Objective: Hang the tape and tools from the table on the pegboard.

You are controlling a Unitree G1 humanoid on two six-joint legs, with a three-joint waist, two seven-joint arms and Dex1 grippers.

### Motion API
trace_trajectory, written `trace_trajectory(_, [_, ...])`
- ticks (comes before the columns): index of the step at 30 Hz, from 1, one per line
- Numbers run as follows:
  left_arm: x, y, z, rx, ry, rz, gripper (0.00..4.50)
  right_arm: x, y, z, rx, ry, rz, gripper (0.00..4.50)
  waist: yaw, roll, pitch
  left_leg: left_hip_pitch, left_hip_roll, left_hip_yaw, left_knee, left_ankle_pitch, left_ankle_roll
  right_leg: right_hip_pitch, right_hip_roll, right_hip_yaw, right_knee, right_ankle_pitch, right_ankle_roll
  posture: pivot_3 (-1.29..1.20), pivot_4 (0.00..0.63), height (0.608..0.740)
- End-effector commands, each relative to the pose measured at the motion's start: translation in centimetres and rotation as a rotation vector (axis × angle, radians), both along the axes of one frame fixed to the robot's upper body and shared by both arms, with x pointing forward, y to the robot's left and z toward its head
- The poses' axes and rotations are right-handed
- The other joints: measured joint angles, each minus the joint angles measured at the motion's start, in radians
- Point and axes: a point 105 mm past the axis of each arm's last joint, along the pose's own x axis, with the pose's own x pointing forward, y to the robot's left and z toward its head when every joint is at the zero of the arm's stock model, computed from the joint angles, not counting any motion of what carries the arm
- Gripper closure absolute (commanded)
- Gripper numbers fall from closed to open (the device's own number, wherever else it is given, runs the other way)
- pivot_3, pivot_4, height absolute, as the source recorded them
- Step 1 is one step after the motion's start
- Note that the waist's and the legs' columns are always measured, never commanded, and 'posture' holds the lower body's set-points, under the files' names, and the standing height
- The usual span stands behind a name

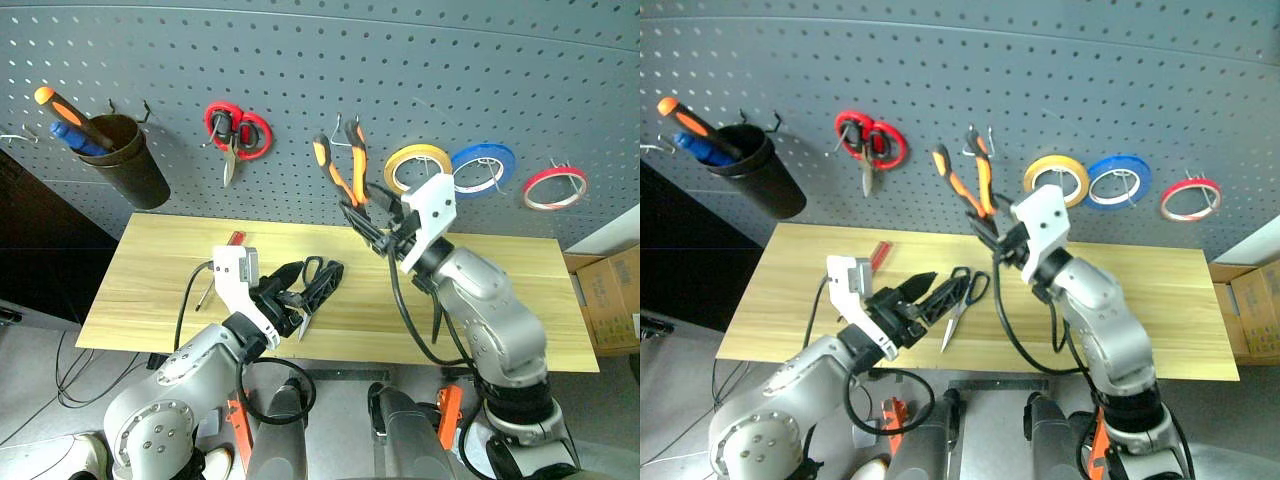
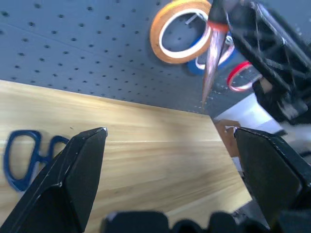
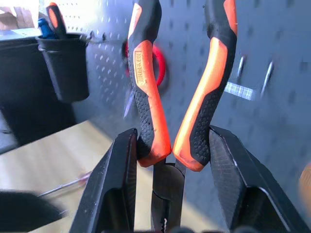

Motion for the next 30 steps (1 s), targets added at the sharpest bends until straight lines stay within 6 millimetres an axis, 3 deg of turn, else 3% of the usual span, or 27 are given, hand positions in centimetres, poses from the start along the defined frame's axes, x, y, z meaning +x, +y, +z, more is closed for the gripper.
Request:
trace_trajectory(1, [0.8,-0.5,1.6,-0.019,-0.072,-0.004,0.00,1.0,1.2,3.5,0.066,-0.174,-0.019,2.78,0.003,0.000,0.000,0.000,0.000,-0.001,0.000,0.002,-0.001,0.000,0.001,-0.001,0.000,0.001,0.000,0.21,0.236,0.740])
trace_trajectory(5, [2.1,-0.8,3.6,-0.032,-0.144,-0.002,0.00,4.6,1.2,5.7,0.110,-0.231,-0.091,2.78,0.006,0.000,0.000,0.000,0.000,-0.004,0.000,0.005,-0.001,0.003,0.001,-0.005,0.000,0.005,-0.003,0.21,0.237,0.740])
trace_trajectory(8, [2.7,-0.4,4.8,-0.045,-0.192,0.031,0.00,6.0,0.6,6.9,0.135,-0.266,-0.128,2.78,0.020,-0.001,0.000,0.000,0.000,-0.008,0.000,0.007,-0.001,0.004,0.000,-0.010,-0.001,0.008,-0.007,0.20,0.239,0.740])
trace_trajectory(12, [3.2,0.6,6.2,-0.039,-0.267,0.117,0.00,6.6,0.7,8.0,0.161,-0.305,-0.136,2.78,0.031,-0.001,0.000,-0.001,0.000,-0.012,-0.003,0.007,-0.001,0.004,-0.001,-0.014,-0.001,0.008,-0.008,0.20,0.243,0.740])
trace_trajectory(21, [3.6,1.4,6.3,-0.021,-0.274,0.151,0.00,6.8,1.1,8.5,0.189,-0.321,-0.128,2.78,0.032,-0.001,0.000,-0.001,0.000,-0.017,-0.004,0.015,-0.006,0.004,0.000,-0.019,0.000,0.011,-0.013,0.21,0.256,0.740])
trace_trajectory(30, [4.2,1.8,7.7,-0.032,-0.337,0.184,0.00,5.9,0.9,11.8,0.260,-0.375,-0.135,2.78,0.032,-0.001,0.000,-0.001,0.000,-0.020,-0.004,0.015,-0.005,0.005,0.000,-0.021,0.001,0.011,-0.014,0.19,0.250,0.740])
